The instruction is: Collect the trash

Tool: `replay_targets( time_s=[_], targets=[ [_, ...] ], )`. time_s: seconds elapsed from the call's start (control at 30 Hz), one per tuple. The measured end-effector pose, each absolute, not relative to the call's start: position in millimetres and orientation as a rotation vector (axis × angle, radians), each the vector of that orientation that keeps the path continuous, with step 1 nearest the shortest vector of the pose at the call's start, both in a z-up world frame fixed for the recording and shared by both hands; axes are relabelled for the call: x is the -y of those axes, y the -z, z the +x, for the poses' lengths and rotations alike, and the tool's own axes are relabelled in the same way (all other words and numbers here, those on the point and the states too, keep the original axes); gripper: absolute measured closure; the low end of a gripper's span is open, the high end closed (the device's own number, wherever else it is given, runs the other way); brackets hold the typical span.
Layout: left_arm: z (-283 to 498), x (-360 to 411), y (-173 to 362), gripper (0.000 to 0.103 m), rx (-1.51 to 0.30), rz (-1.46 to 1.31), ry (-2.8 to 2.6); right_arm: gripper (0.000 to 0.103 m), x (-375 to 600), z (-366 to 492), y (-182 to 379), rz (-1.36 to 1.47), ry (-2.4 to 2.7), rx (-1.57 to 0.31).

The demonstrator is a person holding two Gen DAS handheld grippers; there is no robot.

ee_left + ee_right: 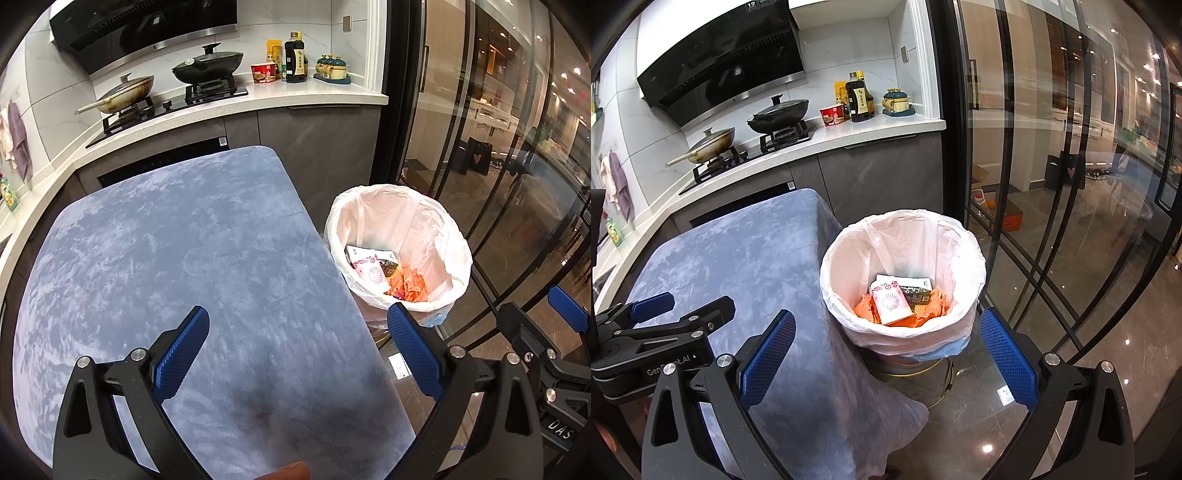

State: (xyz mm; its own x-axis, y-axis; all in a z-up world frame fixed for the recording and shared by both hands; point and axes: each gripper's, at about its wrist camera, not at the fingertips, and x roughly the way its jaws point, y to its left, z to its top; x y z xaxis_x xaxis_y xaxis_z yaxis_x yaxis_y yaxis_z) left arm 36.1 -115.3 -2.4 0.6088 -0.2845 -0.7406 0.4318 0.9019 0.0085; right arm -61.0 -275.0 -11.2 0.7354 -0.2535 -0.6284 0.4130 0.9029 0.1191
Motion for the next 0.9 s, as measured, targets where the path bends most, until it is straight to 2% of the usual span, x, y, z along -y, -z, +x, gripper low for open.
replay_targets(
  time_s=[0.9],
  targets=[
    [32.3, 119.9, 7.9, 0.01, -0.822, 0.198, 0.409, 0.006, 273.5, -64.7, 18.7, 0.262, 0.371, -0.658]
  ],
)
